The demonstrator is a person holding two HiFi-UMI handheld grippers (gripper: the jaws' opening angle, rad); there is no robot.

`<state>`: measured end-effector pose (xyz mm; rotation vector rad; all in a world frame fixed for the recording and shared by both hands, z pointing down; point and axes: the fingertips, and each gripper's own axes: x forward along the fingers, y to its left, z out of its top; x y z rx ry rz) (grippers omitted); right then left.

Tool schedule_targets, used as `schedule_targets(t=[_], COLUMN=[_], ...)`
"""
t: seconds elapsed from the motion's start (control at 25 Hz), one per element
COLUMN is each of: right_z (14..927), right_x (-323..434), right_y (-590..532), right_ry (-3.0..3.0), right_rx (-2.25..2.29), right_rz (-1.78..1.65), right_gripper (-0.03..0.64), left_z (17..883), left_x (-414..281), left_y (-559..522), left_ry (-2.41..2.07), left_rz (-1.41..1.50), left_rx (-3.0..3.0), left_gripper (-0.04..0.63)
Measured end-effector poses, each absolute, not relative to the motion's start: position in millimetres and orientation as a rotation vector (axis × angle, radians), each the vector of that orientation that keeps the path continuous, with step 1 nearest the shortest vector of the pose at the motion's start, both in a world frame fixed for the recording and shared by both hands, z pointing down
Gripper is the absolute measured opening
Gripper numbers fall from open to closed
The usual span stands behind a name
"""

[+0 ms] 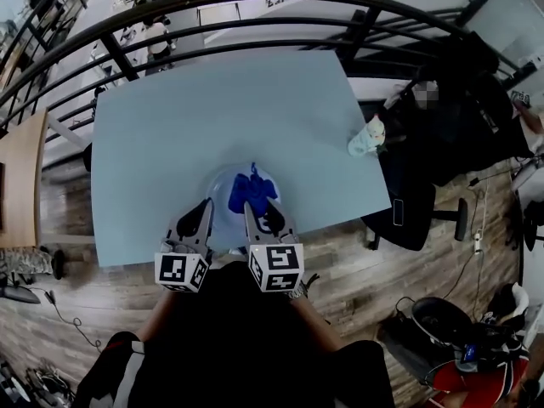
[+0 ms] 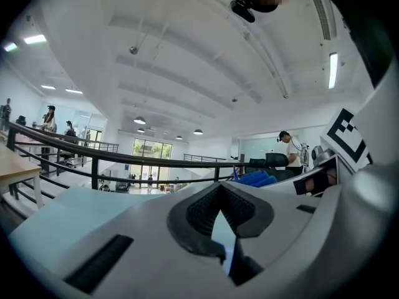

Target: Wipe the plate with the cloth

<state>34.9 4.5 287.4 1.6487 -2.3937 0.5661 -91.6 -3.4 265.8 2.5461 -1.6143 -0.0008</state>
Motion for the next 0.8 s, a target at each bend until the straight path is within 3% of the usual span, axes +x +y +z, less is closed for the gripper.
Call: schedule_targets(t=[0.8], right_z=[213.4], right_x=[25.9], right_y=[7.4], right_ry=[-2.52], right_rx=[1.739], right_rz=[0.409], right_gripper=[0.118], left_z=[206.0], left_x=[-134.3], left_y=[-0.3], left_ry=[-1.801], left_rz=[-0.133], left_rx=[2.537], left_gripper=[0.002])
